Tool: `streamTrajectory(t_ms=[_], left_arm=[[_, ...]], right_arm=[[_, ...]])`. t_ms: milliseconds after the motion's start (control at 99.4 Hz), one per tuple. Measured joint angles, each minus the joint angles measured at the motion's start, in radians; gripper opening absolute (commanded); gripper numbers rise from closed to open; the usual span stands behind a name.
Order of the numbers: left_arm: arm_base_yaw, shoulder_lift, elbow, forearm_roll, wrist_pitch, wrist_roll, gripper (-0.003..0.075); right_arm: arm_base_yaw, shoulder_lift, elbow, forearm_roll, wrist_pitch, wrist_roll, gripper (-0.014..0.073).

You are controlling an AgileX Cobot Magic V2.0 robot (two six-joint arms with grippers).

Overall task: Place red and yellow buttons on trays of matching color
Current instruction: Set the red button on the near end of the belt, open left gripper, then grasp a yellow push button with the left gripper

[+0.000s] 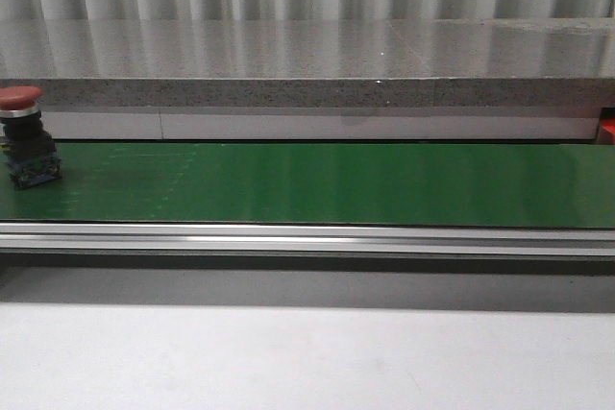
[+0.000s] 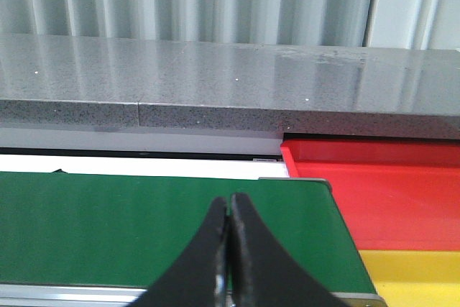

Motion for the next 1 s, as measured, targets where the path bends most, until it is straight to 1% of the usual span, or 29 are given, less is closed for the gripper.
streamTrajectory(t_ms=[211,463,664,996], left_arm=[[0.000,0.072,-0.028,0.022,-0.007,0.002,0.0619],[0.000,0.100,-0.036,0.028,-0.047,0.013,0.0619],[0.000,0.144,-0.079,0.029,-0.052,0.025,0.0619],[-0.034,0.259,-0.131,0.030,-0.054,0.029,0.0618]], right_arm=[[0.000,0.000,0.000,0.000,0.000,0.000,-0.0066],[0.000,0.000,0.000,0.000,0.000,0.000,-0.0066],[0.000,0.000,0.000,0.000,0.000,0.000,-0.0066],[0.000,0.000,0.000,0.000,0.000,0.000,-0.0066]])
